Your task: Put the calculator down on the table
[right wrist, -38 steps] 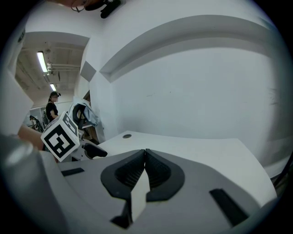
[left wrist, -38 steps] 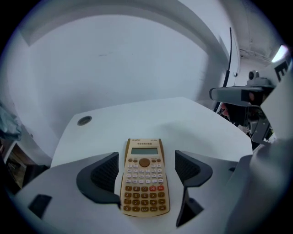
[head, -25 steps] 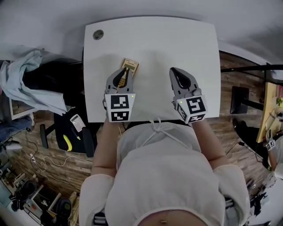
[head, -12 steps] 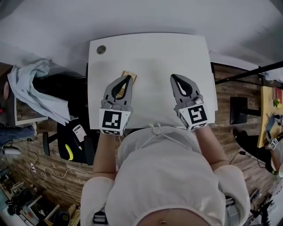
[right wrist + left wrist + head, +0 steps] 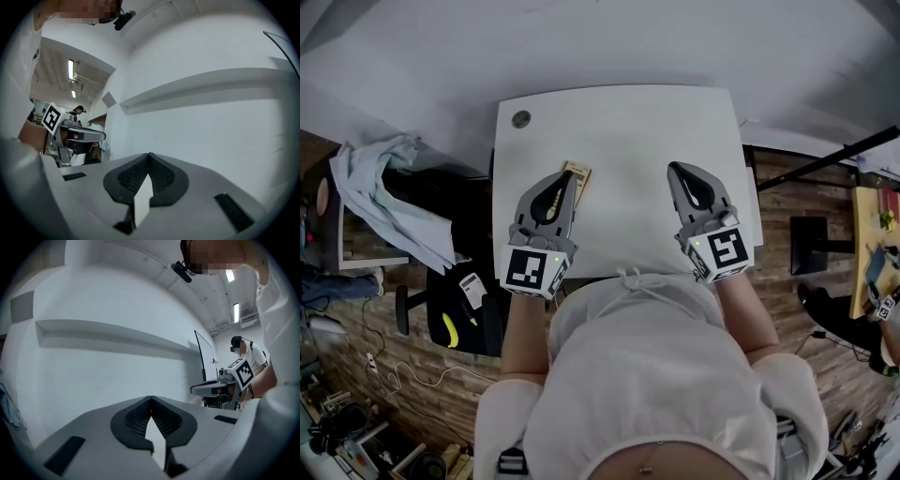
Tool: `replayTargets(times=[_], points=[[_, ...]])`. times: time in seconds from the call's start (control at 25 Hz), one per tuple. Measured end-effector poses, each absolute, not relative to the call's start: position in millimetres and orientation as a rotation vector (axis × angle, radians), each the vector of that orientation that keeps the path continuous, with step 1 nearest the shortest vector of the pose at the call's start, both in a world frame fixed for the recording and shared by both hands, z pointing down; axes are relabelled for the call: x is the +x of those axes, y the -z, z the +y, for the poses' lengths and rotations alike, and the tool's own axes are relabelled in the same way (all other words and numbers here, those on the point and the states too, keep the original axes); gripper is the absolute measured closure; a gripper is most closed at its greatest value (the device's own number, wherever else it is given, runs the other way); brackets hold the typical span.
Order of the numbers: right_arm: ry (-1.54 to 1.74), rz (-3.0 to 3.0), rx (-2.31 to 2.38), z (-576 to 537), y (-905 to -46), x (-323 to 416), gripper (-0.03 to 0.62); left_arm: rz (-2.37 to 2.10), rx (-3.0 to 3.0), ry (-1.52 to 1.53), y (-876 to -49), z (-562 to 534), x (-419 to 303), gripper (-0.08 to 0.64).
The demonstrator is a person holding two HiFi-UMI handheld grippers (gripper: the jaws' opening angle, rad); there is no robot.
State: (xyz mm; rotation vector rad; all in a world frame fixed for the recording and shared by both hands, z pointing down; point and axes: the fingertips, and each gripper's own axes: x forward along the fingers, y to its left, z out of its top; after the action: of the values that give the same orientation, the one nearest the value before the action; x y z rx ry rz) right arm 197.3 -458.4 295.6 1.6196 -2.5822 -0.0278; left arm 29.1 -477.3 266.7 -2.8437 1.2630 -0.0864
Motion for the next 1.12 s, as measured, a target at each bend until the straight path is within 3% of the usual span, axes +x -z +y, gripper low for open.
replayTargets(times=[1.12], points=[[0.044,-2.491,1.662,-462,-306,212,0.594,1.241,-2.874,0.133,-280,-477,52,0.541]])
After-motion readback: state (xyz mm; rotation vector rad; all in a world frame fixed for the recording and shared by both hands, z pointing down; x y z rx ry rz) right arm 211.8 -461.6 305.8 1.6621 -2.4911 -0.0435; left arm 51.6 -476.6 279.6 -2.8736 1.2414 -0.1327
